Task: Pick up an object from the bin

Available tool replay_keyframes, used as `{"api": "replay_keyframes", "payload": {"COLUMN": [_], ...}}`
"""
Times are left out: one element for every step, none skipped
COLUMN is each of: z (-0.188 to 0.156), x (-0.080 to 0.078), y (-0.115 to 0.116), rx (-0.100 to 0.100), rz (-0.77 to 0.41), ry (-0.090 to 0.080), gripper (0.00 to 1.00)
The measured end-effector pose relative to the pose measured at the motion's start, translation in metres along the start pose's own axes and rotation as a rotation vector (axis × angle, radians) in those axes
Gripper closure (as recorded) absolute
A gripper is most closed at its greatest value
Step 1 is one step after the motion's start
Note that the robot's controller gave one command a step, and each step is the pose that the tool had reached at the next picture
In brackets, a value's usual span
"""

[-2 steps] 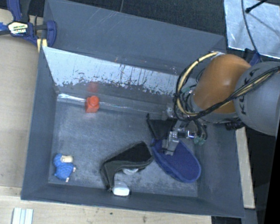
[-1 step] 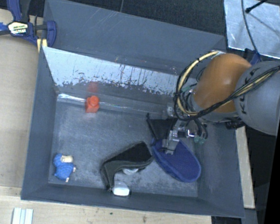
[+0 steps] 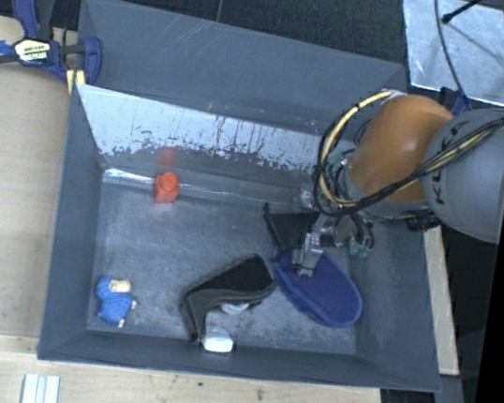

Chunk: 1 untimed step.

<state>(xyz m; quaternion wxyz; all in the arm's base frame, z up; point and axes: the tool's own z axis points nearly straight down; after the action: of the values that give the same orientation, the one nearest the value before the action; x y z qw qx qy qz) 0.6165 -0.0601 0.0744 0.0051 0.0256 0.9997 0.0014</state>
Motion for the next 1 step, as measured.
{"api": "replay_keyframes", "payload": {"z": [-0.0016], "x": [-0.0012], "y": [0.0002], "rx": [0.0], "rz": [-0.001], "ry": [-0.004], "gripper": [0.0]}}
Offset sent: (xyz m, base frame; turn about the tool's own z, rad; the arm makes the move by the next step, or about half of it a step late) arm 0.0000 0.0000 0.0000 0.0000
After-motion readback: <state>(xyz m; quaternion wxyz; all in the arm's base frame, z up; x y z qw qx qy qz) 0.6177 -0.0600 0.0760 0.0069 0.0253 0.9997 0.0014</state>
